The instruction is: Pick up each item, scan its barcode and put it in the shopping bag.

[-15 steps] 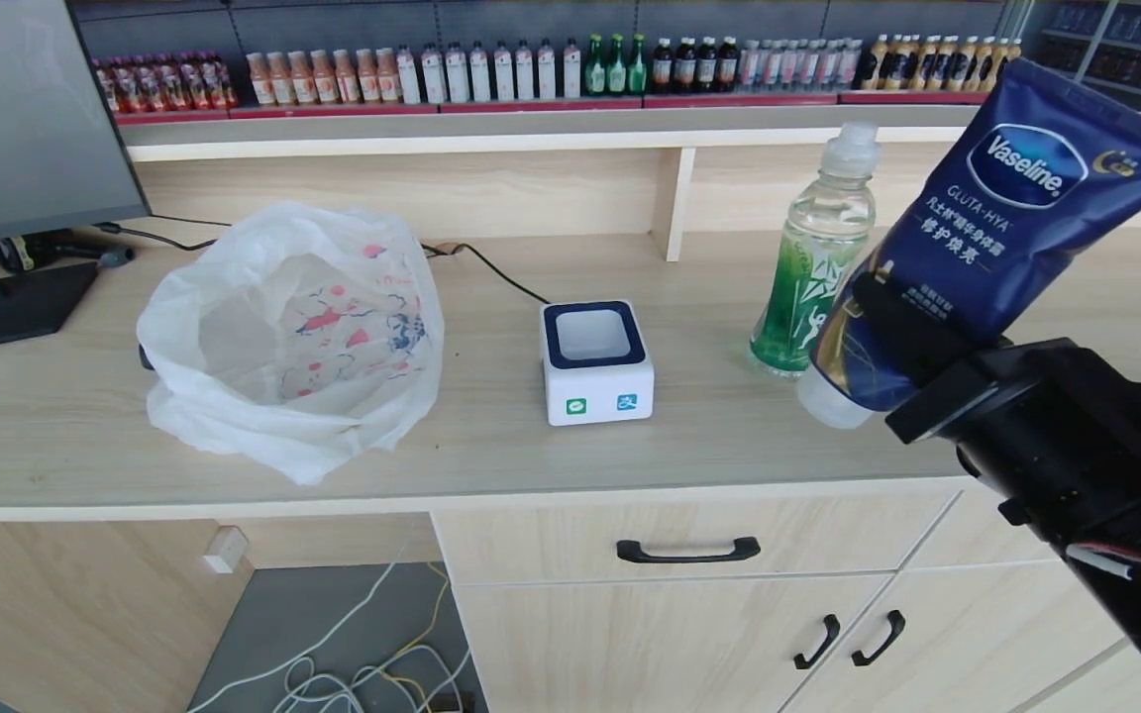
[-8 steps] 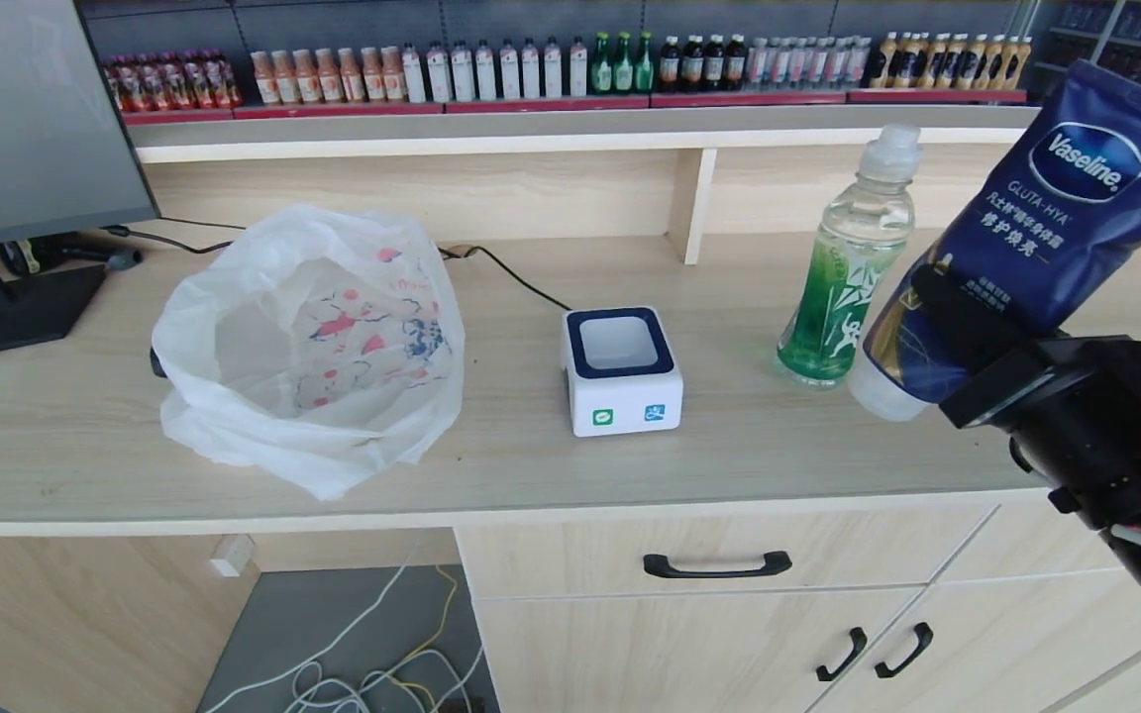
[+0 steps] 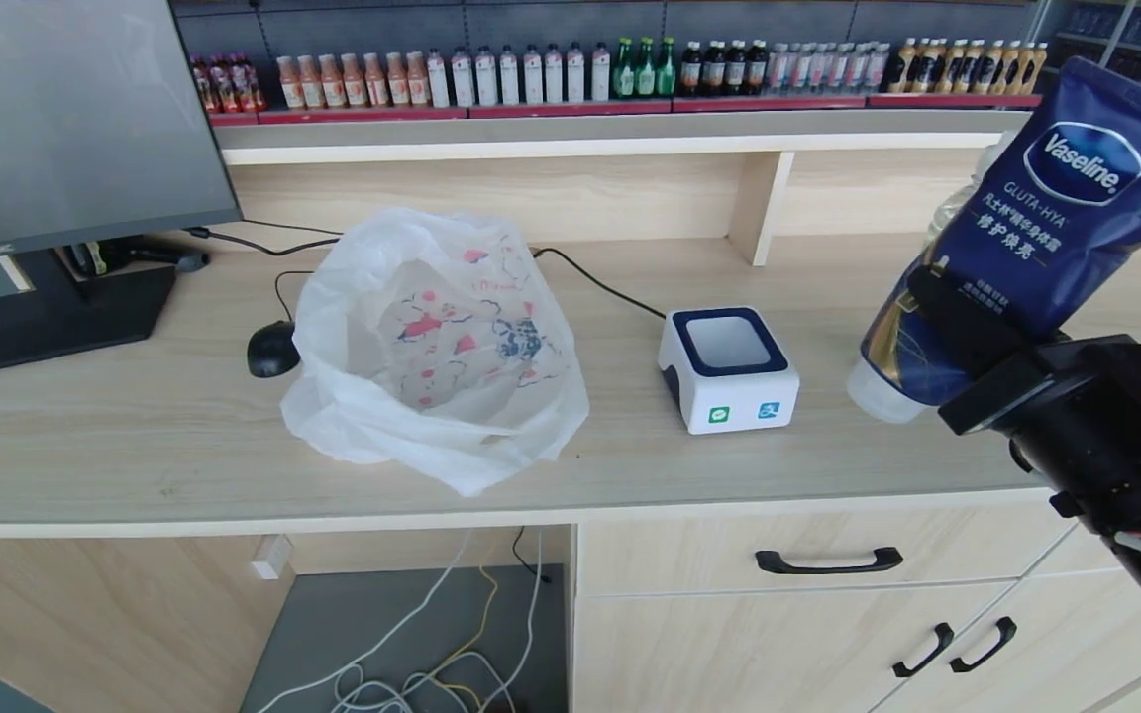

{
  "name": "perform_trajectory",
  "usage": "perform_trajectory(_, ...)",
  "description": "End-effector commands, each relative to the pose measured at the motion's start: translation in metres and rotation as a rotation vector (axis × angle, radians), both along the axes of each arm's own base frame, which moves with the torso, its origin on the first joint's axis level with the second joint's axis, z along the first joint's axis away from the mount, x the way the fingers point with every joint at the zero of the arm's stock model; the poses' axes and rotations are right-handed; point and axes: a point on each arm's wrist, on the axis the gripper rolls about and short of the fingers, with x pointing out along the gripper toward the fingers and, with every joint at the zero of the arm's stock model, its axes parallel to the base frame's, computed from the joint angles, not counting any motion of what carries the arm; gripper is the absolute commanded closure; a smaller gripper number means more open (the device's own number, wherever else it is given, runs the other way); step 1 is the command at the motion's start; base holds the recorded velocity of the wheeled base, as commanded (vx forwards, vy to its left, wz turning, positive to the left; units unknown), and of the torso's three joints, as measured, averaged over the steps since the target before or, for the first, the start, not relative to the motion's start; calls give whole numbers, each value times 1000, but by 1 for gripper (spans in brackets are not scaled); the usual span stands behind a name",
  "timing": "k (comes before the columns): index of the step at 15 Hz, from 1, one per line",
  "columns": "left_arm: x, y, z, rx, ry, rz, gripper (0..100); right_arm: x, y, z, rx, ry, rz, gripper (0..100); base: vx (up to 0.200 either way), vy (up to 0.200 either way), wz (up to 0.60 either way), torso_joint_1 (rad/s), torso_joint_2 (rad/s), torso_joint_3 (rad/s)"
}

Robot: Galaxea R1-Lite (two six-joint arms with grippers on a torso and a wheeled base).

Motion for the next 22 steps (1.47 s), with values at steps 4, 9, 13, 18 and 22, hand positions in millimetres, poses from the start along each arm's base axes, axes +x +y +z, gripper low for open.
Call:
perform_trajectory(4, 0, 0, 0, 2, 0, -1, 0, -8, -4, -2, -6, 4, 1, 100, 0, 0, 0, 0, 0, 0)
perform_trajectory(9, 0, 0, 0, 2, 0, -1, 0, -35, -17, -5, -6, -7, 11, 100, 0, 0, 0, 0, 0, 0)
perform_trajectory(13, 0, 0, 0, 2, 0, -1, 0, -17, 23, 5, 19, -19, 149, 100, 0, 0, 0, 0, 0, 0)
perform_trajectory(18, 0, 0, 0, 2, 0, -1, 0, 28, 69, 46, 232, 9, 219, 100, 0, 0, 0, 0, 0, 0)
perform_trajectory(22, 0, 0, 0, 2, 0, 1, 0, 35, 74, 45, 331, 57, 247, 100, 0, 0, 0, 0, 0, 0)
